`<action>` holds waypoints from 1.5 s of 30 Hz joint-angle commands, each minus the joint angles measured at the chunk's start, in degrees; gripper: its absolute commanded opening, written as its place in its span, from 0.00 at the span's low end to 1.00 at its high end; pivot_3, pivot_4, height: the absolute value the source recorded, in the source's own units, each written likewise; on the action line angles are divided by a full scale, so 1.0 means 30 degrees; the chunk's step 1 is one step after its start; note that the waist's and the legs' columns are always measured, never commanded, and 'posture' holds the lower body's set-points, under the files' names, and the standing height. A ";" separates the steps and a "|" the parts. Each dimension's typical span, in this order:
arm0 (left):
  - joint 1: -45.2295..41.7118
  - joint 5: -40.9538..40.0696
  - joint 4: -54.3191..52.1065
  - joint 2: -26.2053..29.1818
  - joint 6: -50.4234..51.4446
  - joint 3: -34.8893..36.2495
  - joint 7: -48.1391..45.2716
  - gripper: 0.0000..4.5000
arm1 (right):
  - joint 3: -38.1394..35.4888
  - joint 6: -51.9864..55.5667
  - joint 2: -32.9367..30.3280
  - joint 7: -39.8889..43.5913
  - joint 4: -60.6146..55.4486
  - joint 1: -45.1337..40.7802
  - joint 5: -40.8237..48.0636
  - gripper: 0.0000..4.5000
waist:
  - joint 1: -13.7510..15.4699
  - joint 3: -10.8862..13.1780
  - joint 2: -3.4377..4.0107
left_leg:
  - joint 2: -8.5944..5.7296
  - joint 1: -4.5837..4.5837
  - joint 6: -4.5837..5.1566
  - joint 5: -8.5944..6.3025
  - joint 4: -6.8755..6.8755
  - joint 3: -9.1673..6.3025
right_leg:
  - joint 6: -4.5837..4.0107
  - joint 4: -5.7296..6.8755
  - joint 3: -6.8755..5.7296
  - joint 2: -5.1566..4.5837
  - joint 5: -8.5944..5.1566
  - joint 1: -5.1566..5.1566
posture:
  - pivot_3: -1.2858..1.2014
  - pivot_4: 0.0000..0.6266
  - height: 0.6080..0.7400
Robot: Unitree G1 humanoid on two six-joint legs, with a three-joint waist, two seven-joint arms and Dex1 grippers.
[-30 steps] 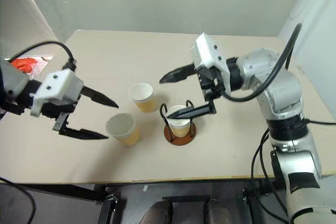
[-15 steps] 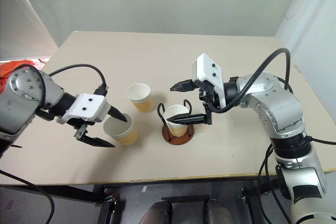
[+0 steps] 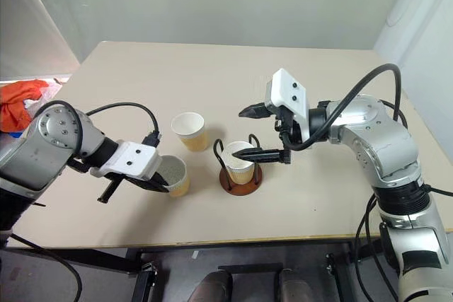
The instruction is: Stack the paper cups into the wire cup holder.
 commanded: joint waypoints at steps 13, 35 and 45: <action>-1.3913 -1.3196 0.1943 -0.1825 0.0366 -0.3513 -0.0841 0.01 | -0.7952 -0.6325 -0.5386 0.3845 0.3247 0.7345 0.1033 1.00 | 0.0341 -0.0007 0.0071 | -0.0015 -0.0109 0.0033 -0.0025 0.0019 0.0036 | 0.0336 -0.0225 0.0026 -0.0017 0.0162 0.0046 | 0.52 0.24 1.00; -1.8211 -1.0107 0.9807 -0.6236 -0.9851 -1.5045 -0.0841 0.01 | -1.3096 -0.3294 -0.5599 0.0003 -0.3545 1.3566 0.4216 1.00 | 0.0543 0.0034 0.0145 | -0.0053 -0.0190 0.0293 -0.0236 0.0399 0.0116 | 0.0731 -0.0370 0.0169 -0.0007 0.0172 0.0242 | 0.52 0.24 1.00; -1.7948 -1.0526 1.0076 -0.7290 -0.9964 -1.5914 -0.0841 0.01 | -1.4391 -0.2858 -0.5668 -0.1164 -0.4271 1.4997 0.4788 1.00 | 0.0606 0.0036 0.0141 | -0.0054 -0.0167 0.0317 -0.0296 0.0431 0.0205 | 0.0773 -0.0376 0.0216 -0.0004 0.0137 0.0267 | 0.52 0.24 1.00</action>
